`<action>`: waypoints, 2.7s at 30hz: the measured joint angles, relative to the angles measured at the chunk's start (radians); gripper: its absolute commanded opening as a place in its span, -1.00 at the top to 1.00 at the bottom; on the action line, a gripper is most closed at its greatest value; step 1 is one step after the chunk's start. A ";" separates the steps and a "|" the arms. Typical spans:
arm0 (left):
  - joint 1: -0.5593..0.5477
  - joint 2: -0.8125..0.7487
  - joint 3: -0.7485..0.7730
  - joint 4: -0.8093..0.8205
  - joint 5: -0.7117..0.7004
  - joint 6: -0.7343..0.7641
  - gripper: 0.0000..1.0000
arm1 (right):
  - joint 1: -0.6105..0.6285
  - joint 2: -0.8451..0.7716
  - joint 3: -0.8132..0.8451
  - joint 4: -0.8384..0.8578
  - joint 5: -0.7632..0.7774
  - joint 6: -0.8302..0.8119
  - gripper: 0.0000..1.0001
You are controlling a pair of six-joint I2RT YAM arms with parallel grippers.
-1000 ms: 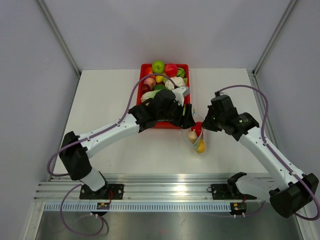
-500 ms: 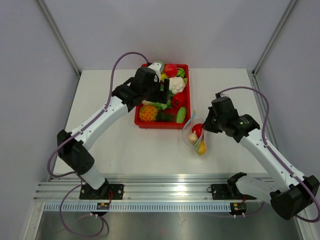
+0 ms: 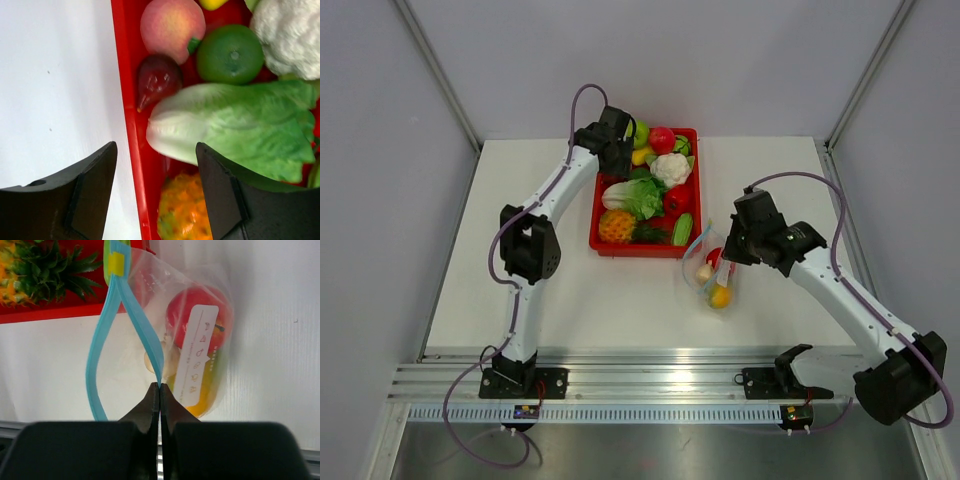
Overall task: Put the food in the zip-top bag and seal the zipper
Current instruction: Pick up the fake vegetable from the bin.
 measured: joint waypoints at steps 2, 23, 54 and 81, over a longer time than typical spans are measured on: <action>0.008 0.046 0.045 0.000 -0.008 0.008 -0.34 | 0.000 0.030 0.002 0.003 0.000 -0.002 1.00; 0.024 0.265 0.168 0.103 -0.043 0.085 -0.36 | 0.000 0.150 0.037 0.029 -0.003 -0.018 1.00; -0.018 0.299 0.164 0.135 -0.138 0.161 0.71 | 0.000 0.161 0.045 0.035 -0.003 -0.021 1.00; -0.133 -0.186 -0.212 0.215 0.019 0.073 0.94 | 0.000 0.091 0.044 0.023 -0.003 -0.016 1.00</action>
